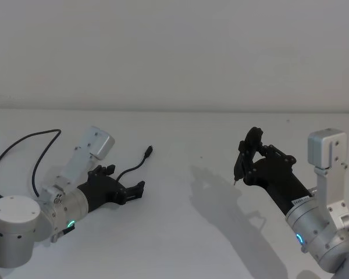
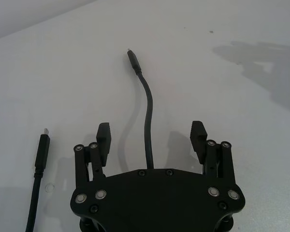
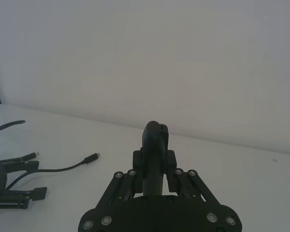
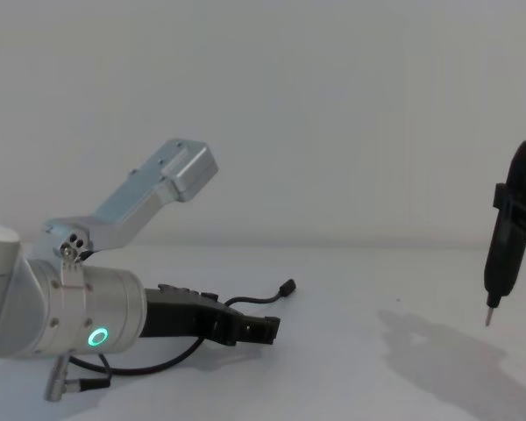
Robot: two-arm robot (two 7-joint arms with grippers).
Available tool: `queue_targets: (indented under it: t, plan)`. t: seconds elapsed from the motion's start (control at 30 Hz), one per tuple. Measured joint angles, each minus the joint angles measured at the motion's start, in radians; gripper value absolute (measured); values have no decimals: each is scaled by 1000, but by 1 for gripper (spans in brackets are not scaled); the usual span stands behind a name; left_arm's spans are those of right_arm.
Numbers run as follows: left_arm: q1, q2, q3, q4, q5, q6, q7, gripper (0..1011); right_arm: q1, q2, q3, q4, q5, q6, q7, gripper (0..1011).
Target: Pick up the data cable with the one hand.
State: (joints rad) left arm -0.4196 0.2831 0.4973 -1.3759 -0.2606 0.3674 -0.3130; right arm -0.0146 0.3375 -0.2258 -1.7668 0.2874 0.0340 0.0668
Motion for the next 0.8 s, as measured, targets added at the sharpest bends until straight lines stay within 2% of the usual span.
queue_targets:
  t: [0.07, 0.13, 0.17, 0.27, 0.3, 0.33, 0.43, 0.5, 0.67, 0.7, 0.77, 0.8]
  plan:
    - [-1, -2, -1, 3, 0, 0, 0, 912, 0, 0, 0, 0, 0, 0, 0, 275]
    - [-2, -3, -2, 5, 1, -1, -1, 895, 0, 0, 0, 0, 0, 0, 0, 274]
    - [-2, -4, -2, 6, 1, -1, -1, 831, 0, 0, 0, 0, 0, 0, 0, 275]
    - [-3, -4, -2, 8, 1, -1, -1, 779, 0, 0, 0, 0, 0, 0, 0, 274]
    - [-3, -5, -3, 9, 1, -1, -1, 723, 0, 0, 0, 0, 0, 0, 0, 274]
    - [-3, -5, -3, 10, 1, -1, -2, 723, 0, 0, 0, 0, 0, 0, 0, 275]
    - [-3, -6, -4, 11, 1, -2, -2, 606, 0, 0, 0, 0, 0, 0, 0, 274]
    - [-3, -6, -4, 12, 1, -2, -2, 570, 0, 0, 0, 0, 0, 0, 0, 274]
    - [-4, -7, -4, 14, 1, -2, -3, 369, 0, 0, 0, 0, 0, 0, 0, 274]
    - [-4, -8, -4, 14, 1, -2, -3, 369, 0, 0, 0, 0, 0, 0, 0, 274]
    - [-4, -8, -5, 15, 1, -2, -3, 300, 0, 0, 0, 0, 0, 0, 0, 275]
    - [-4, -8, -5, 15, 1, -2, -3, 243, 0, 0, 0, 0, 0, 0, 0, 274]
